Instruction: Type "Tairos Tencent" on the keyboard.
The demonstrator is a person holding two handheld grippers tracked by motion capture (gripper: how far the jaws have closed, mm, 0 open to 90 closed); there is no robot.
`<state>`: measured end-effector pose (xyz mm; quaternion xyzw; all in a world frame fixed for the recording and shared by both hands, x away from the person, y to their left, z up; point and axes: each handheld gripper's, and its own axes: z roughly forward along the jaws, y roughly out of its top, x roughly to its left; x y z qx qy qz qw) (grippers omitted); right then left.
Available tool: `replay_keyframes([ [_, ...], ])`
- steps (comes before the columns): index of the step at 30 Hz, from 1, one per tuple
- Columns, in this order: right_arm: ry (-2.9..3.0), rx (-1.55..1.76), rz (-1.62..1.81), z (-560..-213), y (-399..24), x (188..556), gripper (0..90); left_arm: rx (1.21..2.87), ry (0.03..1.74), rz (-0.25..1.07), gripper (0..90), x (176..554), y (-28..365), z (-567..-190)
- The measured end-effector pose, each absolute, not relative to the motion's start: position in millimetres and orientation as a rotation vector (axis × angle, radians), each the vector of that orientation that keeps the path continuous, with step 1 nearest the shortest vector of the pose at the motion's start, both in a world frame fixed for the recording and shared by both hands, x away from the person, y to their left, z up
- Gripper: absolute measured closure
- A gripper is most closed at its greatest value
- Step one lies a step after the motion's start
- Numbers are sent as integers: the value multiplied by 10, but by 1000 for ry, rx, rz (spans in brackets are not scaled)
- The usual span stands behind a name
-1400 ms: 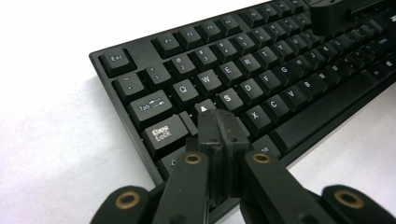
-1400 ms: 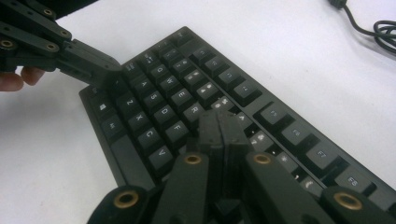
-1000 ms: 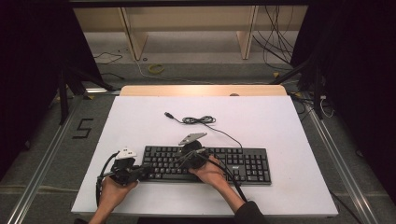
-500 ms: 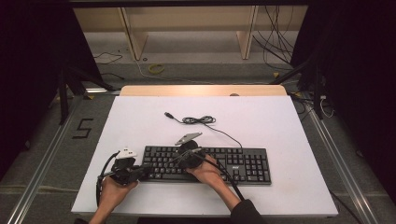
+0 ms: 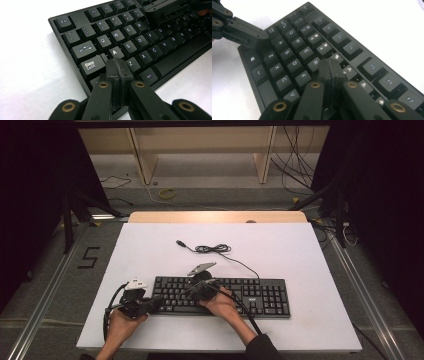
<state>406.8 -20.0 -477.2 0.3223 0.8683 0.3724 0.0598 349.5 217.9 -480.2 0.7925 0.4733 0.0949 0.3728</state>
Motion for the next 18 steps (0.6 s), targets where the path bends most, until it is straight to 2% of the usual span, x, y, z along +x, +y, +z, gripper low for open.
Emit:
replay_keyframes([
  [5,2624,1000,1155,-4754,-223,4065,900,2002,1202,255,872,3490,2194,-4768],
  [11,2600,989,1227,-4674,-277,4030,826,1956,1160,281,833,3476,2190,-4704],
  [14,2589,980,1248,-4628,-313,4023,765,1946,1155,279,811,3483,2195,-4691],
  [17,2588,988,1257,-4599,-355,4020,648,1934,1147,268,783,3497,2185,-4687],
  [18,2590,985,1261,-4591,-374,4020,644,1930,1144,266,777,3501,2178,-4687],
])
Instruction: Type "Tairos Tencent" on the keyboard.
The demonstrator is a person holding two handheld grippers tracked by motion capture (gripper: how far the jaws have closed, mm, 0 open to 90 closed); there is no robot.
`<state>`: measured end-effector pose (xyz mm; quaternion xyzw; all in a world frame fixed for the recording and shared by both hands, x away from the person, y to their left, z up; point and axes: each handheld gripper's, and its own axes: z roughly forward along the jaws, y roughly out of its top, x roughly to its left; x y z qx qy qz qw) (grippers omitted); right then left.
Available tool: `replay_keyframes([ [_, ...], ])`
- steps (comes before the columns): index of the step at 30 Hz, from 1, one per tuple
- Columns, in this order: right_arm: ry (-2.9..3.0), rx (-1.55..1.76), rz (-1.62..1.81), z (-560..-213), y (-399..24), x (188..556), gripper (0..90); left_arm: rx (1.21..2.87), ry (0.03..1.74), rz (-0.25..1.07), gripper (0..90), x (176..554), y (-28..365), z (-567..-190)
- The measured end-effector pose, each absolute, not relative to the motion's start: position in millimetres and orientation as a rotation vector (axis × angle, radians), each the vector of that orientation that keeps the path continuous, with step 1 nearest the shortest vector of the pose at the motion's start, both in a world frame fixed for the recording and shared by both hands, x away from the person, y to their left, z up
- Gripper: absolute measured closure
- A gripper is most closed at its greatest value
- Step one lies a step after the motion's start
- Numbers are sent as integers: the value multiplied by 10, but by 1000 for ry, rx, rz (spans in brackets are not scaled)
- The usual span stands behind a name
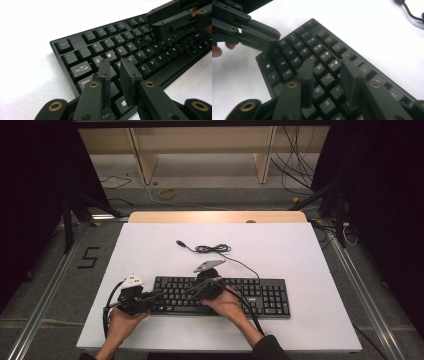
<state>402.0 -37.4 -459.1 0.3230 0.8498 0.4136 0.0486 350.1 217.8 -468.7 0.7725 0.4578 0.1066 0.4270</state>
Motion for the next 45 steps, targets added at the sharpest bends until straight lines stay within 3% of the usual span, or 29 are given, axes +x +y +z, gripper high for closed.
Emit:
replay_keyframes([
  [5,2574,980,1299,-4548,-508,3972,555,1928,1134,263,716,3530,2141,-4684],
  [11,2558,981,1326,-4517,-623,3906,510,1920,1133,242,626,3559,2117,-4698],
  [15,2549,988,1349,-4502,-706,3853,459,1916,1150,234,507,3579,2104,-4712],
  [22,2534,989,1348,-4482,-779,3820,433,1914,1157,221,455,3603,2105,-4725],
  [35,2510,1020,1341,-4513,-936,3776,404,1927,1151,222,541,3629,2104,-4720],
  [41,2499,1024,1337,-4508,-992,3760,393,1970,1122,234,776,3626,2071,-4722],
  [45,2500,1025,1335,-4509,-1010,3752,389,2009,1117,234,865,3637,2036,-4743],
])
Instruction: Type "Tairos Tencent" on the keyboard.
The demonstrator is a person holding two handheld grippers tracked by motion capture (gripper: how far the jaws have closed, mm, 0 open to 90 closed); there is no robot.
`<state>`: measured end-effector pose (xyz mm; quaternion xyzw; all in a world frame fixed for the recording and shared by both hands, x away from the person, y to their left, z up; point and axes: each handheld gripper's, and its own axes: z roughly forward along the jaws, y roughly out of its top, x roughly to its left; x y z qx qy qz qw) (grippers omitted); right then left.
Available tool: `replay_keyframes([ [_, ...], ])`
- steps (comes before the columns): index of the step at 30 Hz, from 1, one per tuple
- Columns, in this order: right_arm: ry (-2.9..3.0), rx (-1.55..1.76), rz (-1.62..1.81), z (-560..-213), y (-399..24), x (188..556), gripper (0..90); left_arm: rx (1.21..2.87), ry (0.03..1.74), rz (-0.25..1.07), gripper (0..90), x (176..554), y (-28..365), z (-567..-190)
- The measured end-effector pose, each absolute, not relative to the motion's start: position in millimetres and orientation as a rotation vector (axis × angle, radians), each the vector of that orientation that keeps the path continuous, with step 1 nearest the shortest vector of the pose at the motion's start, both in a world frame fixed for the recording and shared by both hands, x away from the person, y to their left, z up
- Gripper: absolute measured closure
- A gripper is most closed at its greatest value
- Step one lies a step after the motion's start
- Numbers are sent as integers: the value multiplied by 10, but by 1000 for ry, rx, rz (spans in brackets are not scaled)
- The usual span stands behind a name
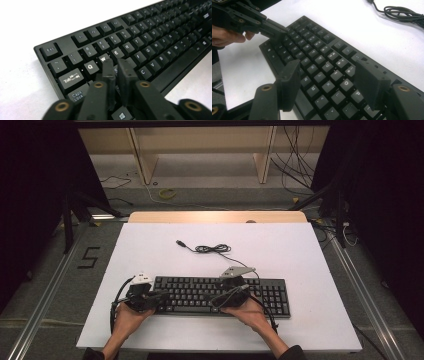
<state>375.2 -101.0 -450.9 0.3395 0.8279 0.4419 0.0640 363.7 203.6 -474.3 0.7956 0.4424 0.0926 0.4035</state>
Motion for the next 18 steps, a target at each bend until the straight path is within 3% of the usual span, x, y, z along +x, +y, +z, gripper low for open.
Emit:
replay_keyframes([
  [18,2493,1022,1331,-4511,-1038,3763,388,2053,1142,237,894,3690,2001,-4796],
])
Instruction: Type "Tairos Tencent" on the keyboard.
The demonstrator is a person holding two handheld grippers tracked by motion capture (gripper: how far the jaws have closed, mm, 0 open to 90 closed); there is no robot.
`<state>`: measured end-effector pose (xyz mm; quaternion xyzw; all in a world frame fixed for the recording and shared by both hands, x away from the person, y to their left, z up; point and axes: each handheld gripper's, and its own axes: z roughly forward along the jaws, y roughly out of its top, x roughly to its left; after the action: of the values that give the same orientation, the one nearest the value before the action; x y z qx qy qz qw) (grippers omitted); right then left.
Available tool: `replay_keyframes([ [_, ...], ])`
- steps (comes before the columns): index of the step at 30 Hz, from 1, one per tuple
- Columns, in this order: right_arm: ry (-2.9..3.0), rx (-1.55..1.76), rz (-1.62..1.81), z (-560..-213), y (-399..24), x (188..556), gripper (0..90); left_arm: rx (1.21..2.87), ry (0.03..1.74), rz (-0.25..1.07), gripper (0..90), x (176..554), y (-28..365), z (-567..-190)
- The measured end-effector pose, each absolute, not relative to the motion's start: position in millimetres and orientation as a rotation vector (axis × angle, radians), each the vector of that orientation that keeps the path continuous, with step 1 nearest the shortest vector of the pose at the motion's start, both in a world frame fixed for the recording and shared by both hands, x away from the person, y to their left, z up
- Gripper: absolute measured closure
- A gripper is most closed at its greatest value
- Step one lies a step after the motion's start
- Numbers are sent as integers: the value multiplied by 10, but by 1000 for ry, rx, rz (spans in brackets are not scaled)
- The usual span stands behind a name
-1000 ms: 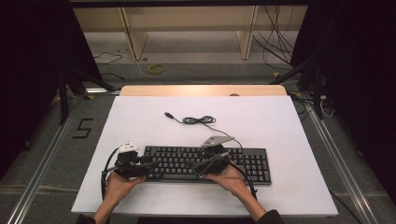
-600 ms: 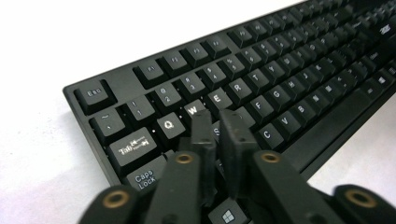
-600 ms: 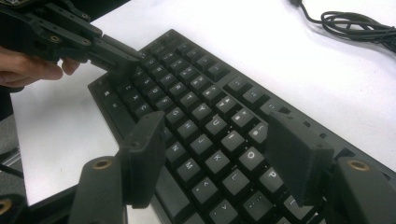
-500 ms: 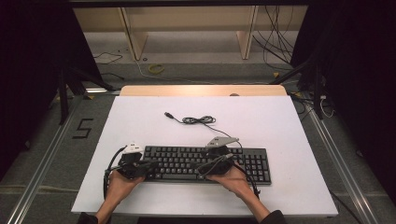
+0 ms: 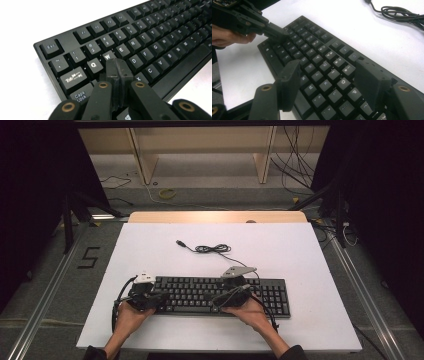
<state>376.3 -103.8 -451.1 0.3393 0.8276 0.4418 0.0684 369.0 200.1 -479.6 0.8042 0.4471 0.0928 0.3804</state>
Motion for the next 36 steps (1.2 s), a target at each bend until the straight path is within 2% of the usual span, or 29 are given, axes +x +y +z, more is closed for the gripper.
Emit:
replay_keyframes([
  [9,2483,1036,1310,-4514,-1037,3792,414,2034,1141,229,889,3681,2008,-4790],
  [10,2480,1039,1306,-4509,-1032,3795,441,2022,1139,217,826,3678,2010,-4782],
  [13,2478,1036,1308,-4507,-1027,3800,473,2014,1120,235,803,3657,2003,-4753],
  [14,2470,1031,1306,-4507,-1019,3808,520,2012,1118,236,771,3652,2005,-4745],
  [18,2469,1035,1294,-4510,-1005,3816,593,1981,1103,240,731,3621,2011,-4711],
  [19,2469,1031,1287,-4516,-1000,3823,643,1972,1101,239,698,3612,2010,-4702],
  [21,2470,1031,1286,-4519,-998,3825,666,1962,1092,231,676,3590,2000,-4693],
  [26,2481,1026,1276,-4554,-954,3853,784,1946,1059,222,509,3545,1953,-4686],
  [36,2512,1028,1235,-4653,-842,3895,900,1877,1036,202,378,3493,1952,-4665],
])
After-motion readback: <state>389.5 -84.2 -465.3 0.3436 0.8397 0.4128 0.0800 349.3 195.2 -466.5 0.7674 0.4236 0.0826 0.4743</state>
